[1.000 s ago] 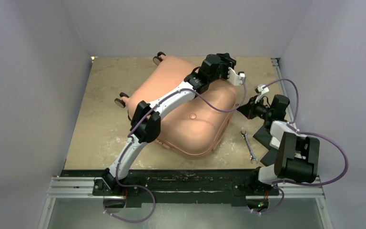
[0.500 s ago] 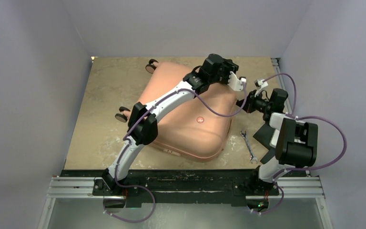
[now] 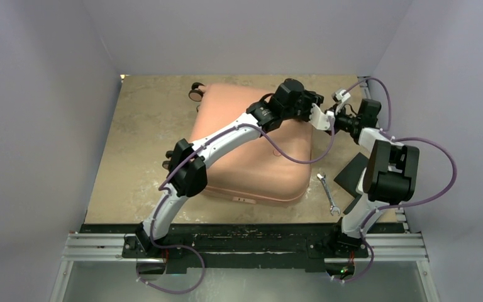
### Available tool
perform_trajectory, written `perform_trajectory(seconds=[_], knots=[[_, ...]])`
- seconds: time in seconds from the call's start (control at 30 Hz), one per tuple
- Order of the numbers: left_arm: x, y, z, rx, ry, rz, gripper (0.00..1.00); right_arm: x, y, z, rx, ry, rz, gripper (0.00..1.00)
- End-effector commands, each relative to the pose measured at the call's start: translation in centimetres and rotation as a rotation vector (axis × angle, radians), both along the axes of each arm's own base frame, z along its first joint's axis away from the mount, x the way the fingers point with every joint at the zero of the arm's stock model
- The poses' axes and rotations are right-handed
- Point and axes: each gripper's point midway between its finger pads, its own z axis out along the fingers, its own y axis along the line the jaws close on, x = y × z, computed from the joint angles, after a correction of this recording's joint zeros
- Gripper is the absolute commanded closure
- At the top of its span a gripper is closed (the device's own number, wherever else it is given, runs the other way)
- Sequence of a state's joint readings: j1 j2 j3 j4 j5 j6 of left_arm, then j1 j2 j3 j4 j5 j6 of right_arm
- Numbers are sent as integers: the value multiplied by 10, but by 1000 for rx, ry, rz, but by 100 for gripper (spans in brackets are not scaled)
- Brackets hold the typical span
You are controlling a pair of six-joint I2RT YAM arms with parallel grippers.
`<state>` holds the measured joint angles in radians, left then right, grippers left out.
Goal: Pack the luggage
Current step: Zip the luggage at the center of the board.
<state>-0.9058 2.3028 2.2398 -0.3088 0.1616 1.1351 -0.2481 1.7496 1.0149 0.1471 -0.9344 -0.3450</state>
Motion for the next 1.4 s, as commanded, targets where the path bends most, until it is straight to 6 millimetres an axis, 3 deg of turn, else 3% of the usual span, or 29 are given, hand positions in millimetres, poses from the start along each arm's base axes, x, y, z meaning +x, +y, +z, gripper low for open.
perform_trajectory(seconds=[0.0, 0.07, 0.13, 0.23, 0.33, 0.47, 0.57, 0.67, 0.8, 0.87, 0.9, 1.03, 1.13, 1.27, 1.37], knots=[[-74, 56, -191, 420, 526, 44, 56, 49, -35, 59, -184, -268, -17, 97], [-59, 57, -174, 355, 496, 149, 49, 49, -32, 53, -178, -244, 16, 89], [-41, 62, -145, 278, 436, 264, 39, 45, -29, 48, -174, -228, 37, 80], [-20, 85, -93, 157, 389, 429, 19, 34, -22, 39, -155, -213, 66, 49], [-11, 126, -41, 38, 420, 564, 10, 23, -16, 34, -135, -198, 87, 26], [-30, 203, 2, -30, 500, 643, 4, 14, -12, 35, -139, -202, 108, 18], [-62, 263, 0, 3, 541, 680, 3, 11, -12, 37, -149, -198, 124, 17], [-106, 313, -16, 73, 584, 680, 3, 8, -11, 41, -147, -168, 129, 16], [-155, 360, -38, 165, 646, 654, 3, 5, -11, 58, -153, -156, 132, 13], [-166, 377, -43, 174, 638, 669, 3, 3, -12, 71, -165, -167, 118, 10], [-172, 384, -46, 192, 641, 670, 3, 2, -13, 79, -168, -172, 106, 2], [-191, 409, -64, 286, 650, 706, 3, 1, -31, 115, -240, -207, -48, 1], [-194, 429, -72, 332, 605, 769, 4, -4, -54, 137, -343, -245, -186, 8], [-190, 447, -69, 340, 552, 840, 4, -16, -100, 171, -501, -322, -483, 1], [-192, 450, -63, 330, 551, 846, 4, -32, -118, 199, -595, -429, -613, 1]])
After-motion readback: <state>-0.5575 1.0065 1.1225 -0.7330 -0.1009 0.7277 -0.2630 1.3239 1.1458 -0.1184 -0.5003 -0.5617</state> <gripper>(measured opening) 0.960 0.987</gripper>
